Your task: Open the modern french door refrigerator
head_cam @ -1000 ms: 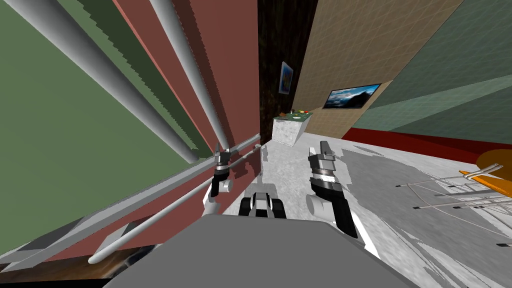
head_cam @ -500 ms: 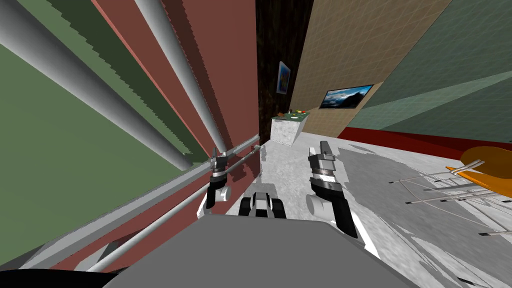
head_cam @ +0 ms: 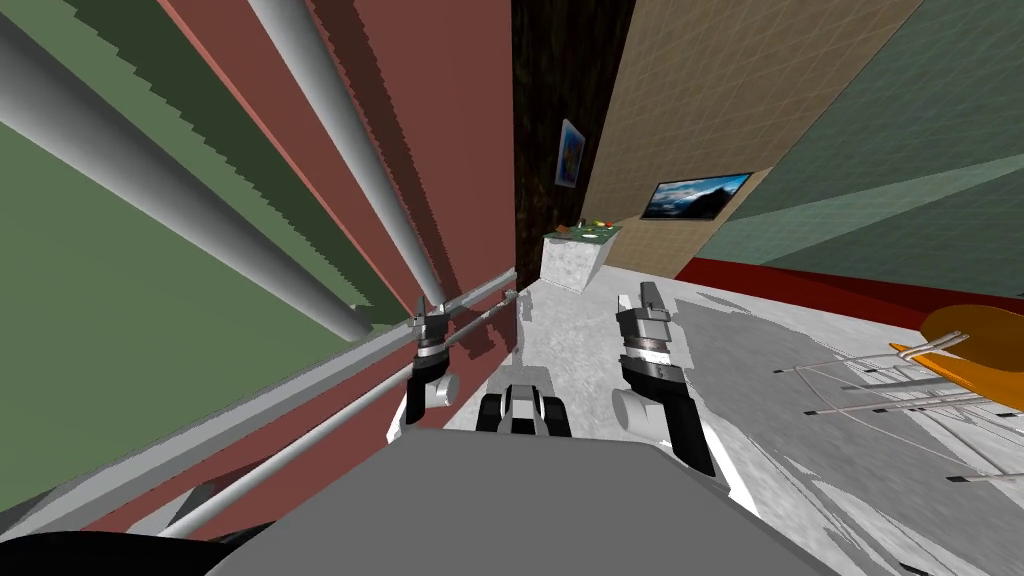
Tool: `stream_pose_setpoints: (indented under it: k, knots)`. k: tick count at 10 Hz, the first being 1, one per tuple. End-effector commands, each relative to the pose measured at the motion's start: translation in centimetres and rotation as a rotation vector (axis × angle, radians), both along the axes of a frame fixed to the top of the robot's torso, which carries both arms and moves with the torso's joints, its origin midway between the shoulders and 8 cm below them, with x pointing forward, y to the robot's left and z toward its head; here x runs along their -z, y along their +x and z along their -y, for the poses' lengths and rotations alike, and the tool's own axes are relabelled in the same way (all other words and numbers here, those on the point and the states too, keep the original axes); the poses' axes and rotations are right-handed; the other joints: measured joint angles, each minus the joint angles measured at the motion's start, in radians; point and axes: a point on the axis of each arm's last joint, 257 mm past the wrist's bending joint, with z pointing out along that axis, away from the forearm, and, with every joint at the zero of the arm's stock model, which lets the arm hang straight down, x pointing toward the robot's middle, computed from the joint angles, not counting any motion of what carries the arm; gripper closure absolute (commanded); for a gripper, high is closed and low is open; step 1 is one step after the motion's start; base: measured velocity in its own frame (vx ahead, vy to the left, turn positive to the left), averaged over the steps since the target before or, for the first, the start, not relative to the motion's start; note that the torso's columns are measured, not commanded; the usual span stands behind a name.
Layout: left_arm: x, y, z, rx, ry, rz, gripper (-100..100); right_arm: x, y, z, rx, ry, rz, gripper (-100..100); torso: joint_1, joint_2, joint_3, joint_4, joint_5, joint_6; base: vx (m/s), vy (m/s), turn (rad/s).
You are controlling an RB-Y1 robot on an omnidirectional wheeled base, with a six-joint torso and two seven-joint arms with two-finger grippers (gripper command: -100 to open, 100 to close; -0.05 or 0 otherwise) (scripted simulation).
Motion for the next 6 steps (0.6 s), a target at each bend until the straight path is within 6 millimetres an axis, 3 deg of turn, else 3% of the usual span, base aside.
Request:
stream_pose_setpoints:
  k: [1,6]
  knots:
    - [-0.8,0.4,-1.7,-0.066,0.006,0.0,100,0.0,0.0,0.0,0.0,0.0,0.0,0,0.001,-0.003,-0.004,0.002,-0.002,0.002,-0.042,-0.286,0.111]
    - [-2.1,1.2,-5.7,-0.209,0.002,-0.007,100,0.0,0.0,0.0,0.0,0.0,0.0,0,0.001,-0.006,-0.01,0.008,-0.009,0.005,-0.028,-0.311,0.121]
